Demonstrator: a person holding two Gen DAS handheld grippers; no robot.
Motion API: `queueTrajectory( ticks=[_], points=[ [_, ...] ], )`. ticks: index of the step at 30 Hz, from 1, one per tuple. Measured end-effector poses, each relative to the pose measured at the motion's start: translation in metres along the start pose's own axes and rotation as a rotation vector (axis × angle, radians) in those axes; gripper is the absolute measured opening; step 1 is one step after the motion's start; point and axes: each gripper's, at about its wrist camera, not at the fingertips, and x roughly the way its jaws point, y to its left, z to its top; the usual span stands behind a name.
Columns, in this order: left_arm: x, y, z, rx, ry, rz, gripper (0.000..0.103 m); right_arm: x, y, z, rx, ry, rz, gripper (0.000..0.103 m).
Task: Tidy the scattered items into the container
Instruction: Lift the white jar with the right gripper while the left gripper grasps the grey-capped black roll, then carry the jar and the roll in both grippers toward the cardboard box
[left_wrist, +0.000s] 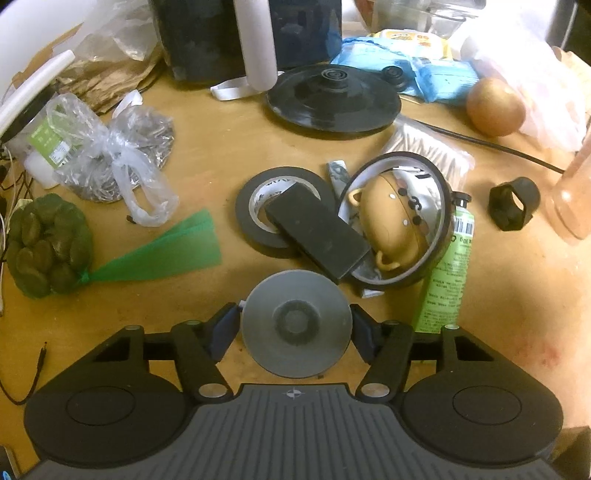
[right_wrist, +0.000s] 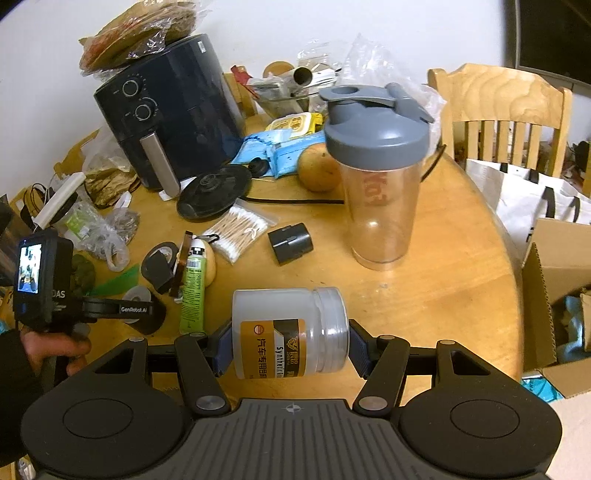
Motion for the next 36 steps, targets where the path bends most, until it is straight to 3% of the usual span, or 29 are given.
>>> queueTrajectory(
  ticks=[8,19,26,36],
  points=[
    [-0.018,0.006,0.0,-0.049,-0.014,-0.012,0.061,-0.004,-0.004,-0.003,0.002,-0.001,0.009,0.064],
    [-0.073,0.025,-0.003,-0.128,-0.086,-0.051,0.061,-0.005,0.011,0.003,-0.044,0.001,0.078,0.064],
    [-0.113,0.038,-0.017,-0.155,-0.128,-0.071,0.061,-0.006,0.029,0.008,-0.093,0.014,0.141,0.064],
    [-0.145,0.046,-0.05,-0.214,-0.124,-0.097,0.061,-0.004,0.054,0.007,-0.146,0.064,0.231,0.064]
  ],
)
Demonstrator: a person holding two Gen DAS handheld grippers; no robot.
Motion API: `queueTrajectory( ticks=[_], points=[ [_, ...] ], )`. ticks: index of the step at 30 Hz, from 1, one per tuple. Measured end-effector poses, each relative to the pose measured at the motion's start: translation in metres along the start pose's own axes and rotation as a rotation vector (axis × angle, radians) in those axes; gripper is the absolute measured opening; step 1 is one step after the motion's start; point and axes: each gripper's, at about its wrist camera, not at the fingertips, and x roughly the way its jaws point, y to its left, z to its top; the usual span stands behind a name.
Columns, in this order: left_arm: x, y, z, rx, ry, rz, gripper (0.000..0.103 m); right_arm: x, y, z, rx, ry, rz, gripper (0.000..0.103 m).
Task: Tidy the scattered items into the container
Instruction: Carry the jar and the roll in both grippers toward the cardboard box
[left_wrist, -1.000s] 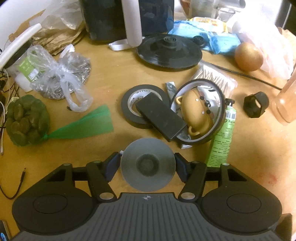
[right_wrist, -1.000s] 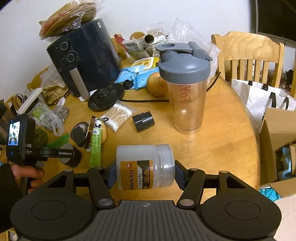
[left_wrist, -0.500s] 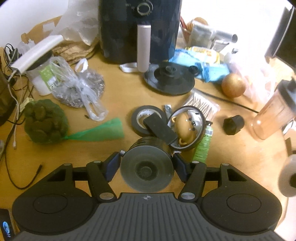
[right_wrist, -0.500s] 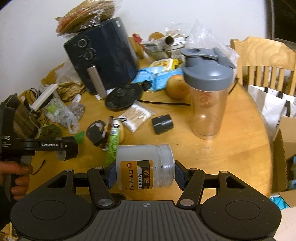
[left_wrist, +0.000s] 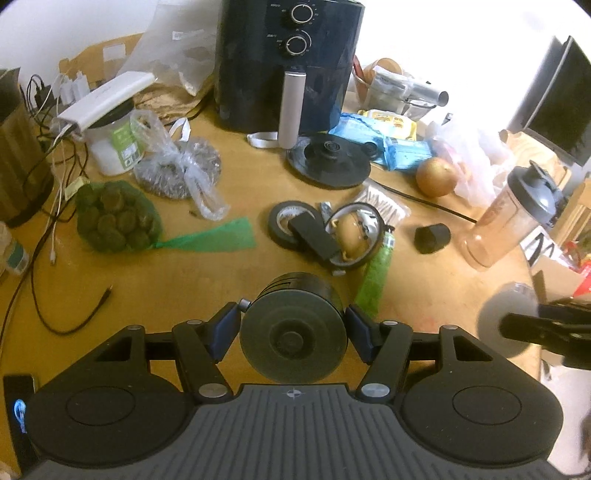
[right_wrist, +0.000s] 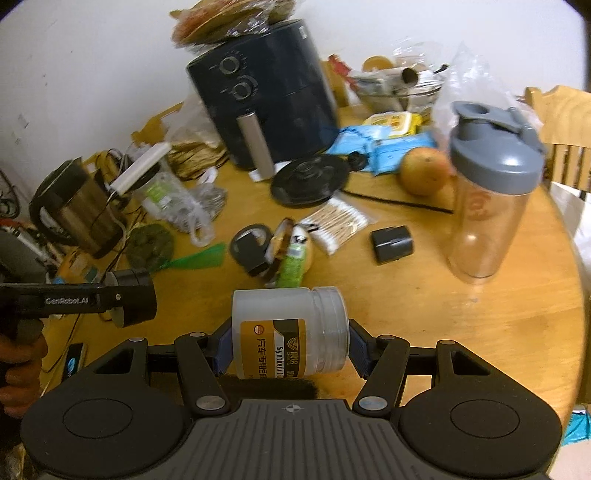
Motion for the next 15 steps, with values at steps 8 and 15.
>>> queueTrajectory(
  ticks=[8,15],
  points=[
    [-0.011,0.001,-0.025,-0.022,0.044,-0.032,0.061,0.013,0.019,-0.013,-0.028,0.09,0.062,0.064],
    [0.001,0.0,-0.05,0.0,0.128,-0.076,0.061,0.034,0.034,-0.04,-0.069,0.206,0.068,0.063]
  ],
)
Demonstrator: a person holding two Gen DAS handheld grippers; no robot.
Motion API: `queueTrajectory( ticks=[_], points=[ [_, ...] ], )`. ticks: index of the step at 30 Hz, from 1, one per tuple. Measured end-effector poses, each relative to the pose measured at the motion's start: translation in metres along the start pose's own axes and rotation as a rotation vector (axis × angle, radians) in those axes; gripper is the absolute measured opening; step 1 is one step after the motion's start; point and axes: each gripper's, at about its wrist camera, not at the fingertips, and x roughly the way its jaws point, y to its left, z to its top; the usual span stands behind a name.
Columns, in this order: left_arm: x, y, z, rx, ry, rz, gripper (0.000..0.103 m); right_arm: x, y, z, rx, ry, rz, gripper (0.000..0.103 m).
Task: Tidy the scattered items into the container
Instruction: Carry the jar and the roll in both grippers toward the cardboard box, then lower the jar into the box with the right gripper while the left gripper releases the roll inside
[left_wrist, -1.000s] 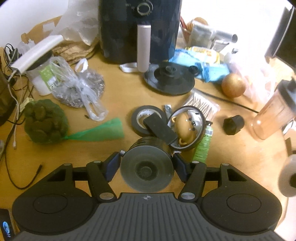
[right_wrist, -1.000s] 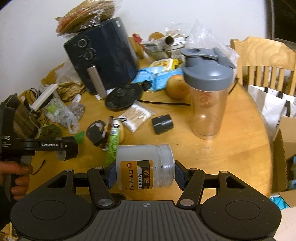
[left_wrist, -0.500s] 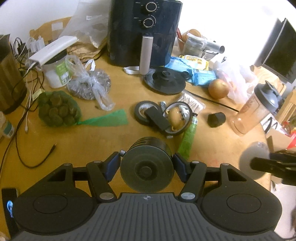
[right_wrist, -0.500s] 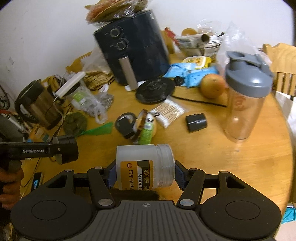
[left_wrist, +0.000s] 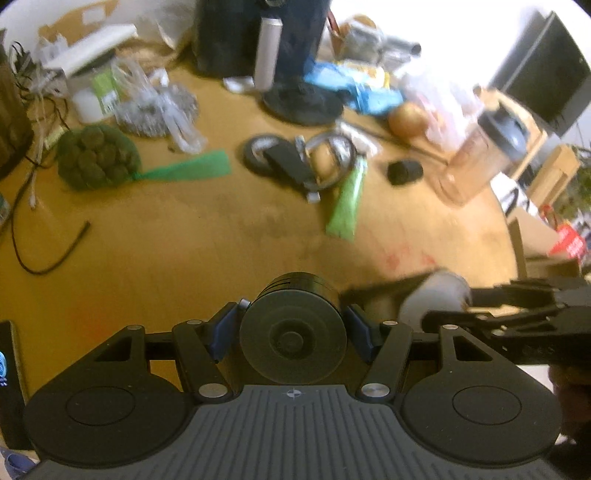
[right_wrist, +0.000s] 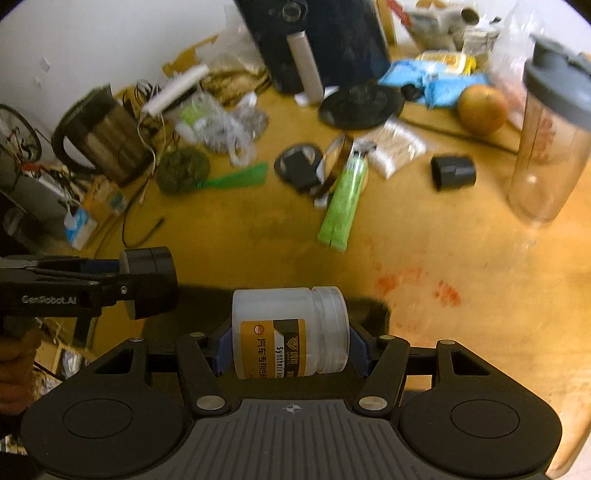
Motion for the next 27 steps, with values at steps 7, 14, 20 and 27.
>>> queueTrajectory(
  ticks=[7,14,20,27],
  points=[
    [0.032,0.0,-0.015,0.026,0.106,0.025,0.061,0.025,0.0,-0.016,0.001,0.063,-0.092,0.063],
    [0.046,-0.011,-0.017,0.088,0.128,0.095,0.062,0.028,0.007,-0.018,-0.017,0.046,-0.219,0.063],
    [0.054,-0.019,-0.01,0.086,0.149,0.167,0.061,0.039,0.021,-0.016,-0.03,0.034,-0.294,0.064],
    [0.052,-0.023,-0.002,0.051,0.112,0.228,0.063,0.054,0.025,-0.017,0.01,0.062,-0.33,0.064]
  ],
)
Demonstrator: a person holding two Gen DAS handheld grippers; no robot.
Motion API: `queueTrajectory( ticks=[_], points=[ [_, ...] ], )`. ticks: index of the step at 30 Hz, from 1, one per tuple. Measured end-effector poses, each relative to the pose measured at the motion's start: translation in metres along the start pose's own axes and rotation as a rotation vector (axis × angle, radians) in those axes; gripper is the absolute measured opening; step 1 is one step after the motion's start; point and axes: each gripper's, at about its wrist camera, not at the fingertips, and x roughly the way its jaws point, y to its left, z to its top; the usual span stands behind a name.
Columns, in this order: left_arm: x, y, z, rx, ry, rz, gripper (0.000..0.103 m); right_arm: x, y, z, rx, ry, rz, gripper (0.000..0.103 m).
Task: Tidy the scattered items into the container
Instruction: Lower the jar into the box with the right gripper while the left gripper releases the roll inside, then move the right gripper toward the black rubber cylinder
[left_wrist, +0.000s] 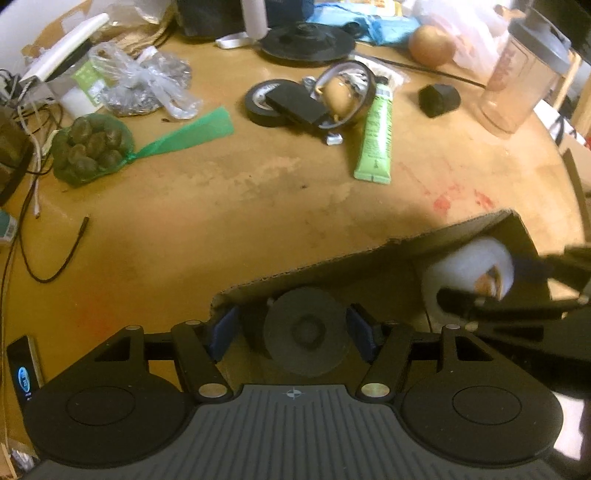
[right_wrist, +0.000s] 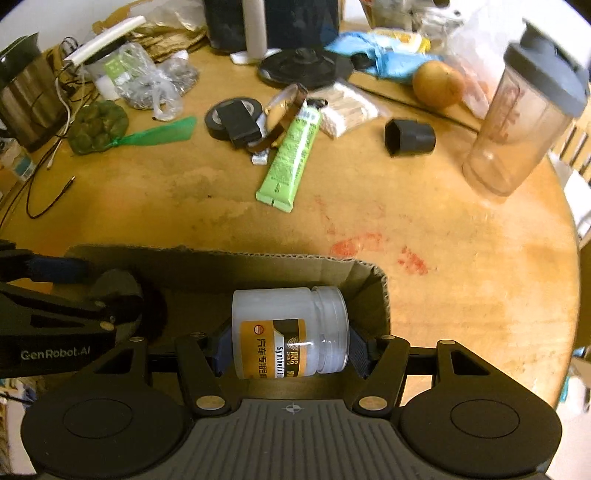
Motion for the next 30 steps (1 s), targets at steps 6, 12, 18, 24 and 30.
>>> queueTrajectory(
  ticks=[6,12,18,24,30],
  points=[
    [-0.016,0.007,-0.001,-0.077,-0.054,-0.028,0.064,-0.017,-0.004,0.003,-0.02,-0.031,0.08,0.084],
    [-0.033,0.016,-0.002,-0.187,-0.103,-0.02,0.064,-0.043,-0.019,0.015,-0.015,-0.083,0.199,0.101],
    [-0.045,0.026,0.007,-0.301,-0.14,-0.006,0.064,-0.052,-0.043,0.034,-0.03,-0.127,0.21,0.103],
    [-0.057,0.028,0.022,-0.357,-0.207,0.023,0.064,-0.05,-0.069,0.055,-0.027,-0.15,0.178,0.103],
    [-0.067,0.029,0.027,-0.384,-0.249,0.056,0.064,-0.049,-0.085,0.073,-0.058,-0.197,0.136,0.103]
  ],
)
